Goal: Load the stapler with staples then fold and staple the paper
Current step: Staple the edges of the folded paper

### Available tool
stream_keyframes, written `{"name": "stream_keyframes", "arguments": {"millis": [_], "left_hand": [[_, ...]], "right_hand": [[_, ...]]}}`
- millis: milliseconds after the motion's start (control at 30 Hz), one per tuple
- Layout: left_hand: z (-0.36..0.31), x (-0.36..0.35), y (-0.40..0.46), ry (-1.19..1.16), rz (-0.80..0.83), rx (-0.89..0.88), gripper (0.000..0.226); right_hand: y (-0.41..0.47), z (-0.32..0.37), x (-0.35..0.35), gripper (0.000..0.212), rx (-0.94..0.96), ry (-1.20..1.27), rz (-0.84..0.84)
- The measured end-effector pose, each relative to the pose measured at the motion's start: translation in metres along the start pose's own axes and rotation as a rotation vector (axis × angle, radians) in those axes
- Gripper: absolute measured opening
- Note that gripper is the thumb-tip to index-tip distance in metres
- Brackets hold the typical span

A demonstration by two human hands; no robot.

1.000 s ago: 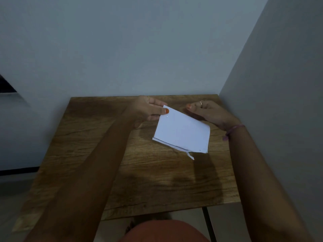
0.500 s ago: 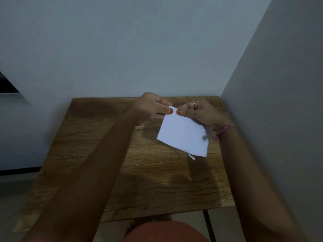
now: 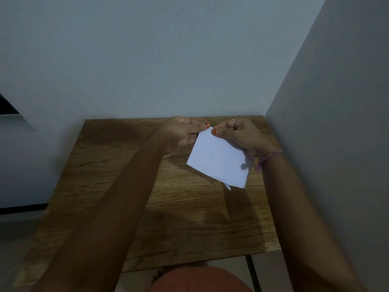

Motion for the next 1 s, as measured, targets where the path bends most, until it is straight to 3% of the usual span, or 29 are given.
{"name": "stream_keyframes", "arguments": {"millis": [233,400,533,700,833,1000], "left_hand": [[-0.005,0.014,0.000,0.088,-0.203,-0.036,0.015],[-0.025,0.022,-0.003,0.359,-0.356,-0.127,0.014],[-0.040,0.040,-0.008,0.526,-0.447,-0.203,0.011],[-0.052,0.050,-0.012,0.783,-0.544,-0.333,0.011],[-0.068,0.050,-0.016,0.873,-0.552,-0.454,0.011],[-0.074,0.040,-0.015,0.870,-0.428,-0.531,0.009]], "right_hand": [[0.012,-0.003,-0.002,0.012,-0.009,0.035,-0.005],[0.016,-0.008,-0.003,0.032,0.003,0.117,0.020],[0.000,-0.030,0.005,0.017,0.015,0.094,0.011],[-0.019,-0.071,0.008,0.017,-0.102,0.169,0.032],[-0.028,-0.084,0.019,0.014,-0.141,0.174,-0.008],[-0.018,-0.055,0.029,0.016,-0.003,0.165,-0.121]]}}
Point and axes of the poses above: each hand's wrist, its own y-axis towards the middle knuckle, its own x-axis out of the back of the hand, z = x × y, the point moved 8 cm from there along y, towards the middle knuckle, and after that the axes turned 8 degrees about z, right-handed, at the moved point
